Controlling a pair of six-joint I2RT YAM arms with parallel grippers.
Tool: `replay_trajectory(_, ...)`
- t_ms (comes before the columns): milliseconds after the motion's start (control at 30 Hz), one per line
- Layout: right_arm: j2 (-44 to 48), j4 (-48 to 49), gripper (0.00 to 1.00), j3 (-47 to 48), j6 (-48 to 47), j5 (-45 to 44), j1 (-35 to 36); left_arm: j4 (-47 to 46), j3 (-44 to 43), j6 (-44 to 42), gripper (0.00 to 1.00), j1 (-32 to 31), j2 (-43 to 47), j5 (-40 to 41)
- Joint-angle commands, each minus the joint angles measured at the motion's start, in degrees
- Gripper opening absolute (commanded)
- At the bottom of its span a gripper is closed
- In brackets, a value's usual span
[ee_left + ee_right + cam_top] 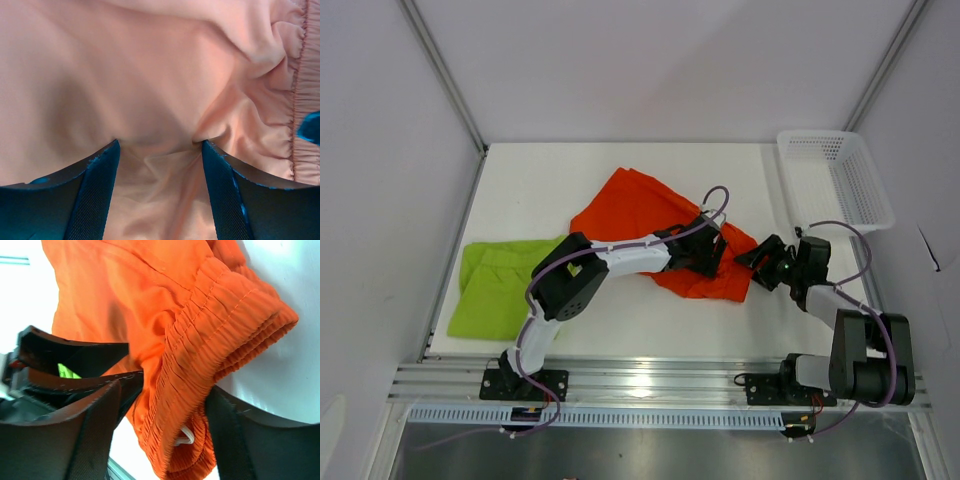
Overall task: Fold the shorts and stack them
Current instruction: Fold the shorts
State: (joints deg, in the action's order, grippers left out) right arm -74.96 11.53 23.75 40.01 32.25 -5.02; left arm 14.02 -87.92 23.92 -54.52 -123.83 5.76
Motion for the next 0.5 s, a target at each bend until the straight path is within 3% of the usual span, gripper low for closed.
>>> replay_trajectory(0,3.5,4.11,0.67,-0.63,2.18,-0.08,-0.43,8.48,4.51,0.69,0.7,-0.23,-2.82,-1.36)
replay_trajectory(467,-0.54,10.08,0.57,-1.33,4.37,0.89,1.15,6.72,4.86,-0.02,0.69,-0.85,-2.56,-2.33)
